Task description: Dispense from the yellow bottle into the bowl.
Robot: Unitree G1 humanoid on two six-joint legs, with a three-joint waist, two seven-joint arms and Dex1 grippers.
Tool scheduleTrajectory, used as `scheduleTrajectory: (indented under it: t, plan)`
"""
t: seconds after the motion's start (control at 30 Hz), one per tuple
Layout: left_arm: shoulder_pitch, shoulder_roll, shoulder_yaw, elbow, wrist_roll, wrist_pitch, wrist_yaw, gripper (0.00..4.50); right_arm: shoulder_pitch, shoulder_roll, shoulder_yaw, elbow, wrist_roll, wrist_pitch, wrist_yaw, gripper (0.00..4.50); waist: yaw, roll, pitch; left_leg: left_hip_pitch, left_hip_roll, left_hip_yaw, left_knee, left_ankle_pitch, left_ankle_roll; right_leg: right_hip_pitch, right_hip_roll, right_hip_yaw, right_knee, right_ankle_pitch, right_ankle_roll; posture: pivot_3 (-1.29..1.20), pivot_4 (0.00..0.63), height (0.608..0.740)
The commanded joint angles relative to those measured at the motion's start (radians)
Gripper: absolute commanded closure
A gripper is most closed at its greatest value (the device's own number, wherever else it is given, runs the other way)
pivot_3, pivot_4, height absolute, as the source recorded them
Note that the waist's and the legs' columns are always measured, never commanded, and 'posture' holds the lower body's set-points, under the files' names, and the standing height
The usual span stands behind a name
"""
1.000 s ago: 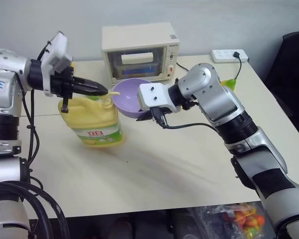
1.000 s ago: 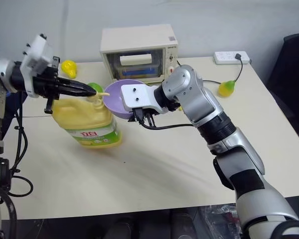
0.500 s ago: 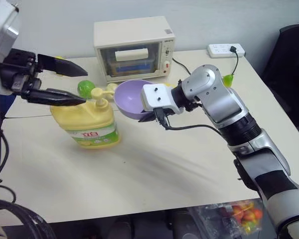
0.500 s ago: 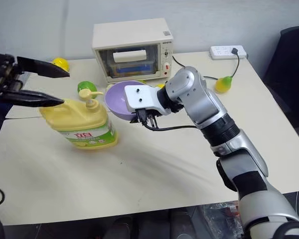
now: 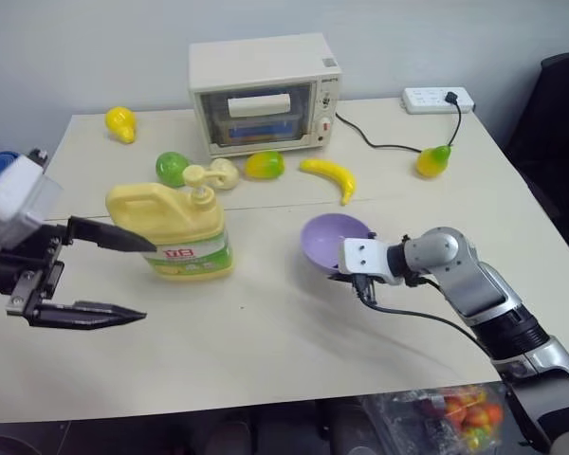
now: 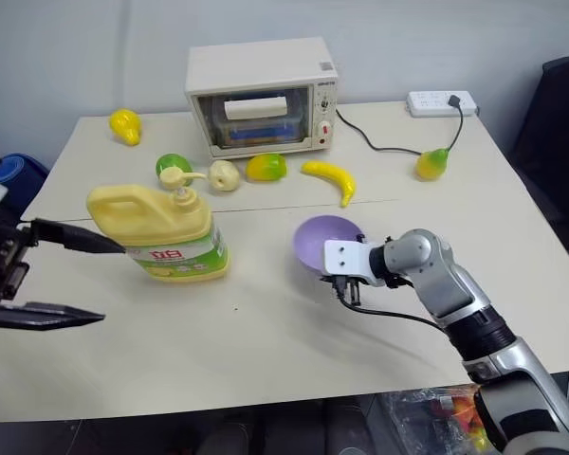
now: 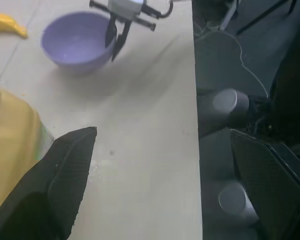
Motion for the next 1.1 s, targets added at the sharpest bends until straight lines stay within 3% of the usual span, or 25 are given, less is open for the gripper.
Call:
scheduleTrajectory:
  t: [0.03,0.3,0.47,0.5,0.73,0.9,1.1]
  plan:
    - [0.055,-0.017,0.089,-0.046,0.007,-0.012,0.028,0.02,0.029,-0.002,-0.047,0.081,-0.020,-0.122,-0.085,4.50,0.001,-0.001,0.000,0.001,0.000,0.000,0.000,0.000,0.000,0.001,0.000,0.000,0.000,0.000,-0.001,0.00,0.150,0.740]
    - [0.126,-0.048,0.111,-0.060,0.025,-0.077,0.088,0.00,0.041,0.026,-0.064,0.140,0.006,-0.164,-0.099,1.96,0.001,-0.001,0.000,0.002,0.003,0.002,0.000,0.001,-0.001,0.000,0.003,0.001,0.000,0.003,-0.004,0.00,0.150,0.740]
    - [0.124,-0.038,0.116,-0.022,0.009,-0.077,0.098,0.00,0.075,-0.036,-0.133,0.020,0.087,-0.076,-0.029,0.21,0.003,-0.001,0.000,0.002,0.002,0.002,0.000,0.001,-0.001,0.000,0.003,0.001,0.001,0.003,-0.003,0.00,0.150,0.740]
    - [0.130,-0.036,0.120,-0.012,0.012,-0.079,0.095,0.00,0.085,-0.056,-0.157,-0.019,0.117,-0.043,-0.008,0.03,0.004,-0.001,0.000,0.001,0.002,0.002,0.000,0.001,-0.001,0.000,0.003,0.001,0.002,0.003,-0.003,0.00,0.150,0.740]
    - [0.205,-0.021,0.220,0.090,0.062,-0.102,0.025,0.00,0.163,-0.271,-0.440,-0.234,0.463,0.272,0.182,0.03,0.012,-0.001,0.001,0.000,0.003,0.002,0.000,0.000,0.001,0.001,0.003,0.000,-0.002,0.004,-0.002,0.00,0.150,0.740]
    - [0.256,0.006,0.373,0.188,0.077,-0.065,-0.037,0.00,0.247,-0.483,-0.649,-0.183,0.663,0.496,0.362,0.03,0.026,-0.001,0.001,0.001,0.004,0.003,0.000,-0.001,0.004,0.003,0.004,-0.001,-0.008,0.004,-0.002,0.00,0.150,0.740]
    - [0.261,0.007,0.417,0.212,0.057,-0.014,-0.014,0.00,0.233,-0.491,-0.728,-0.148,0.746,0.595,0.315,0.03,0.024,0.000,0.003,0.023,0.009,0.004,-0.004,-0.003,0.006,0.032,0.008,-0.003,-0.022,0.001,-0.009,0.00,0.150,0.740]
